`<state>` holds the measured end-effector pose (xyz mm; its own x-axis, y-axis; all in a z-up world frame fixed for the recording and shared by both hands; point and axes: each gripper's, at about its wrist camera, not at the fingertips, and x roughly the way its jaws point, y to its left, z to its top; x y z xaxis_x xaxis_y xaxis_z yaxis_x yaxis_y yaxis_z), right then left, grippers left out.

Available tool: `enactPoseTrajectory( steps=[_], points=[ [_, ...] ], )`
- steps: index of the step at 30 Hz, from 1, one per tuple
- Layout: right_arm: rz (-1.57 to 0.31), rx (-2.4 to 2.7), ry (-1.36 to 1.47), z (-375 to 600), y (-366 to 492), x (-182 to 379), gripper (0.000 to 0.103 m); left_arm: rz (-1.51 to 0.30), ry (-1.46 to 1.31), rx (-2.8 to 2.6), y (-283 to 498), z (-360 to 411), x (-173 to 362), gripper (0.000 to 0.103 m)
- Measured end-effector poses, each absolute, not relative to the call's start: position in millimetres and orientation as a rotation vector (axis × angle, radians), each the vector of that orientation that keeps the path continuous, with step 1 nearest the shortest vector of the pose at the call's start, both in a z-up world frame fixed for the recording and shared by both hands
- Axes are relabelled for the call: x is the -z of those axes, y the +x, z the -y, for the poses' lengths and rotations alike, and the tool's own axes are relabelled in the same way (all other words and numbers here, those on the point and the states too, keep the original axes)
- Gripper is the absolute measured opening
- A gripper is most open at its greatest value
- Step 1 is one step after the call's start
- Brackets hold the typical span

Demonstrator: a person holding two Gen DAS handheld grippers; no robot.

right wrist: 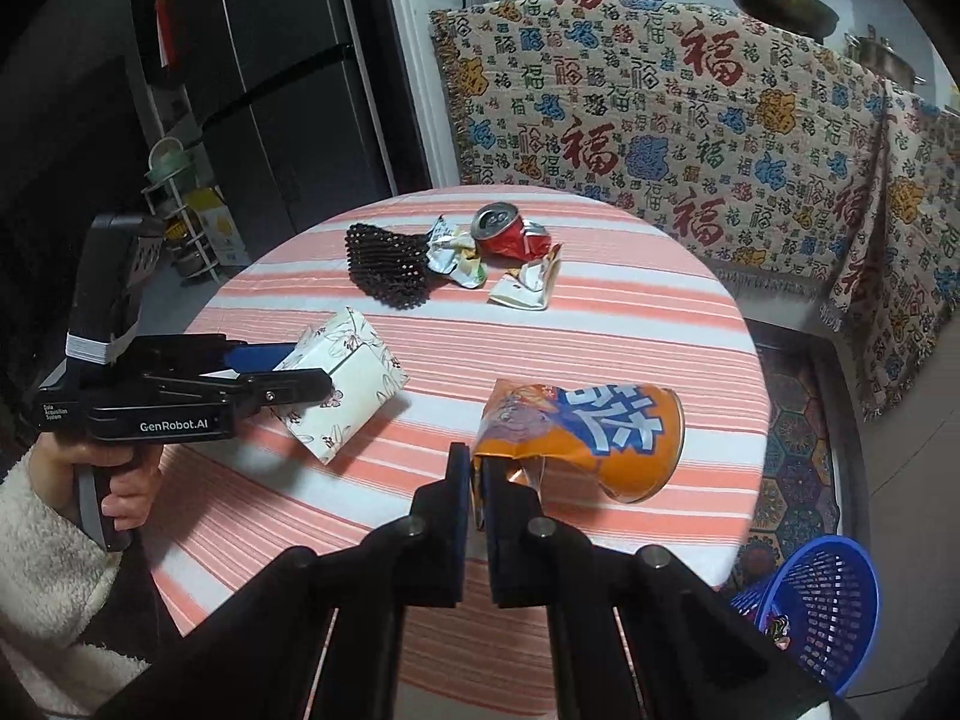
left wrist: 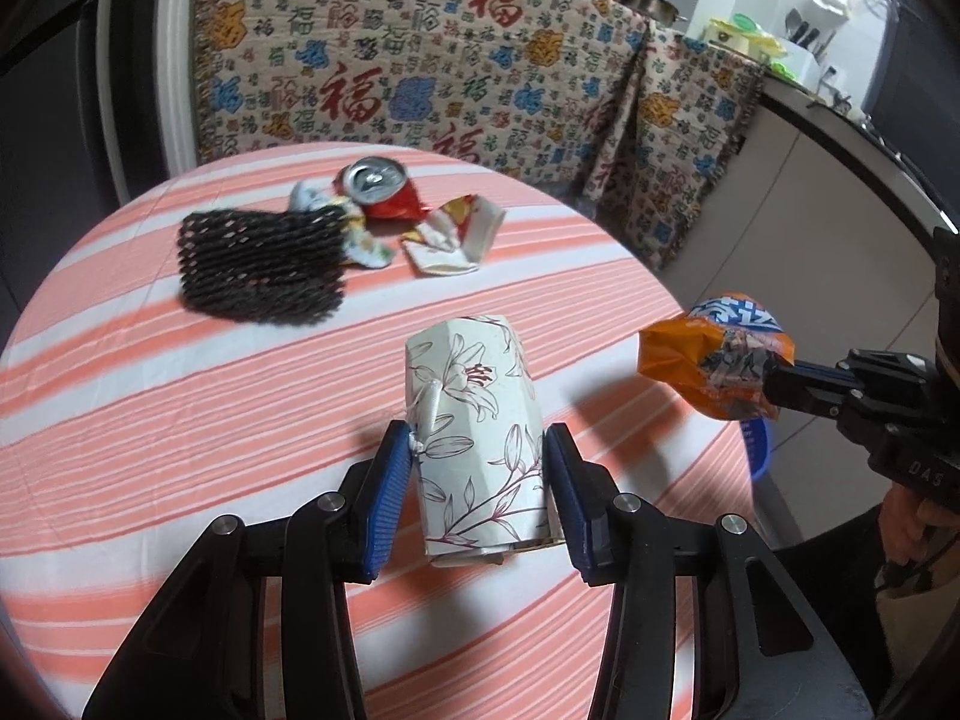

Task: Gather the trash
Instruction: 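Lift the paper cup and chip bag and carry both over the wastebasket, then open both tools to drop the cup and chip bag into the wastebasket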

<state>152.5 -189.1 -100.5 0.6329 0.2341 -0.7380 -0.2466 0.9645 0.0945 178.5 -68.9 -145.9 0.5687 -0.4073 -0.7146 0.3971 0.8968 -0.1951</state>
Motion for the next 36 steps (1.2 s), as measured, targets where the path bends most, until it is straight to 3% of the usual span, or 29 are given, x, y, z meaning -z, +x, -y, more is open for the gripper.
enactPoseTrajectory(
  steps=[8, 19, 28, 36],
  points=[
    [-0.808, -0.191, 0.030, 246, 136, 82, 0.004, -0.834, 0.031, 0.592, 182, 151, 126, 0.046],
    [-0.807, 0.083, 0.068, 396, 87, 55, 0.005, -0.828, 0.086, 0.851, 192, 333, 108, 0.046],
    [-0.850, 0.197, 0.145, 497, 62, 85, 0.005, -0.871, 0.129, 0.937, 199, 459, 140, 0.046],
    [-0.884, 0.174, 0.191, 544, 62, 126, 0.005, -0.898, 0.150, 0.941, 205, 513, 169, 0.046]
  ],
)
